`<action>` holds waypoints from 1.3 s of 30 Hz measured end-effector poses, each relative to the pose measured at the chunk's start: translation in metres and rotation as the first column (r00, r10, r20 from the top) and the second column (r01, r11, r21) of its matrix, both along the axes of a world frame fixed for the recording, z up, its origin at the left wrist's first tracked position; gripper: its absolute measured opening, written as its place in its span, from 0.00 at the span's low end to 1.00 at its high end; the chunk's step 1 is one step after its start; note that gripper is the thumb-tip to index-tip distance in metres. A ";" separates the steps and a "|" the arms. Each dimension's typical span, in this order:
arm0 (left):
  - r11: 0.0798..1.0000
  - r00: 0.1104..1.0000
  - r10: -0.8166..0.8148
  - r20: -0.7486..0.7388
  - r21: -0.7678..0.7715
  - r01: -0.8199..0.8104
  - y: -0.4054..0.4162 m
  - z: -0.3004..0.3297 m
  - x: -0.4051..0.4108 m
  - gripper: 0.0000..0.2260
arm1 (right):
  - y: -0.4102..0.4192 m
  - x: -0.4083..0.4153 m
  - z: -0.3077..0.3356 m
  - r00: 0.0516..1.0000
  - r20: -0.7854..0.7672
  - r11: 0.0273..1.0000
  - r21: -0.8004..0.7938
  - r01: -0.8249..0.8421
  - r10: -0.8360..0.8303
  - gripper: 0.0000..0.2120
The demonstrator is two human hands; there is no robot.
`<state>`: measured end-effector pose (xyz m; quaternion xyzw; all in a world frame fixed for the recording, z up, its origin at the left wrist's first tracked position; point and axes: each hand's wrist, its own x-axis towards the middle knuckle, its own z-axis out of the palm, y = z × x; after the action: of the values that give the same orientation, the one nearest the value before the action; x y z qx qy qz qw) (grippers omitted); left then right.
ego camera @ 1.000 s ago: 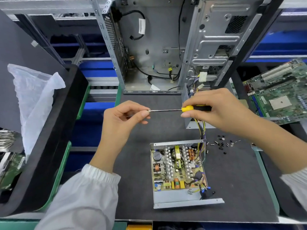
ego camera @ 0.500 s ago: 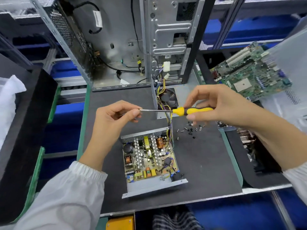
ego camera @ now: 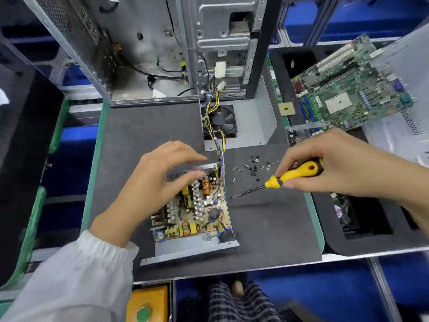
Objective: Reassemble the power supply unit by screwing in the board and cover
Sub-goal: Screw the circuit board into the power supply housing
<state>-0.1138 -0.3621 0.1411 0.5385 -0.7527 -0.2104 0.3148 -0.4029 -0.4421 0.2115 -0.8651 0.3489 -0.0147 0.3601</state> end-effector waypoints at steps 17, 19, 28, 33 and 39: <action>0.946 0.879 -0.318 0.356 0.053 0.320 0.031 -0.036 -0.005 0.21 | 0.025 0.038 -0.007 0.952 -0.185 0.962 -0.080 -0.262 0.244 0.06; 0.961 0.905 -0.273 0.326 0.051 0.272 0.034 -0.038 -0.001 0.21 | 0.026 0.038 -0.007 0.952 -0.191 0.964 -0.075 -0.256 0.238 0.05; 0.963 0.918 -0.258 0.302 0.002 0.270 0.033 -0.041 -0.001 0.12 | 0.029 0.037 -0.004 0.951 -0.215 0.968 -0.071 -0.242 0.222 0.05; 0.962 0.920 -0.260 0.293 0.001 0.272 0.032 -0.043 0.000 0.11 | 0.031 0.039 -0.005 0.948 -0.227 0.967 -0.068 -0.244 0.223 0.05; 0.961 0.919 -0.261 0.296 -0.010 0.276 0.032 -0.043 0.000 0.10 | 0.033 0.041 -0.005 0.950 -0.228 0.969 -0.071 -0.237 0.215 0.04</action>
<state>-0.1134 -0.3301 0.0984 0.4469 -0.8628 -0.1503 0.1823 -0.3619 -0.4092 0.2067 -0.9123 0.2837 0.1047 0.2762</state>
